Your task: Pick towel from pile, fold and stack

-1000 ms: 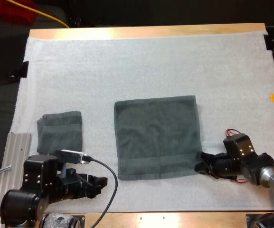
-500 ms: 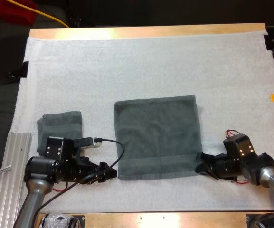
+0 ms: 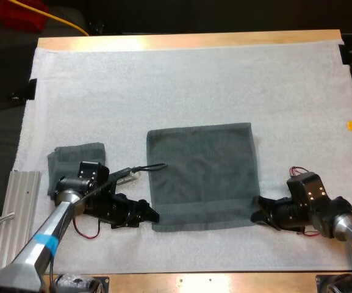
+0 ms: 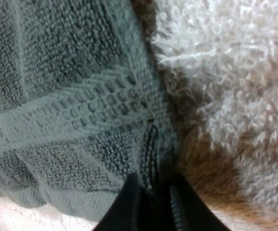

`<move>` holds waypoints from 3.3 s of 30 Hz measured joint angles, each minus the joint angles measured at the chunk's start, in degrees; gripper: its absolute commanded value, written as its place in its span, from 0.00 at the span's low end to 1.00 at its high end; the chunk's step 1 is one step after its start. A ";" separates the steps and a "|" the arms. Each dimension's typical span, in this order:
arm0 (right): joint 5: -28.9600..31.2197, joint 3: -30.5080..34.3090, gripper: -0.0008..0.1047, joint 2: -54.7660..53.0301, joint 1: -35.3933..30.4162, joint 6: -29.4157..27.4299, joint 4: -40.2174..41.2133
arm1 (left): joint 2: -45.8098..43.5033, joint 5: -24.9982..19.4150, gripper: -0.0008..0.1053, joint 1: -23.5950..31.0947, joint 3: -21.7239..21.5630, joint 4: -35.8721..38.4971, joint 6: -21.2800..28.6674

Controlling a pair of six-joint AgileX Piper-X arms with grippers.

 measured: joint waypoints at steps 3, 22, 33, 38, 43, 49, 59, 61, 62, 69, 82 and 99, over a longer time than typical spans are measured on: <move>0.00 0.00 0.01 0.00 0.00 0.00 0.00 | 2.25 1.47 0.64 -1.30 0.00 -1.46 0.00; 0.00 0.00 0.01 0.00 0.00 0.00 0.00 | 7.56 4.02 0.35 -8.38 -0.50 -5.14 -0.46; -0.23 0.00 0.01 -0.34 0.00 0.00 0.00 | 7.23 2.75 0.01 -8.38 -0.28 -4.26 1.44; -0.28 0.00 0.01 -4.88 0.53 0.12 0.82 | 1.61 1.05 0.01 -8.38 -0.28 -0.76 4.01; 1.72 0.00 0.01 -10.97 4.59 0.95 5.14 | -5.45 -1.47 0.01 -9.20 -0.28 4.09 4.86; 3.58 0.00 0.01 -14.45 10.23 5.03 6.56 | -6.54 -4.95 0.01 -16.18 -0.28 8.22 4.86; 6.26 0.00 0.01 -17.03 14.43 14.41 5.73 | -6.54 -7.11 0.01 -17.89 -0.48 8.92 5.14; 6.26 0.00 0.01 -17.03 14.43 17.43 2.92 | -6.54 -6.63 0.01 -16.14 -1.39 8.45 4.81; 6.26 0.00 0.01 -17.03 14.43 18.80 0.84 | -6.26 -6.01 0.01 -14.92 -1.97 8.02 4.67; 8.83 0.00 0.01 -13.02 14.12 29.93 -14.24 | 1.38 2.51 0.01 -6.92 -9.04 6.44 2.97; 4.82 0.00 0.01 1.67 3.21 39.36 -35.97 | 12.97 6.18 0.01 -2.11 -19.76 5.93 -1.34; 6.07 -6.14 0.01 13.32 0.93 40.21 -43.38 | 13.76 -3.76 0.01 -1.06 -20.99 -1.45 -4.41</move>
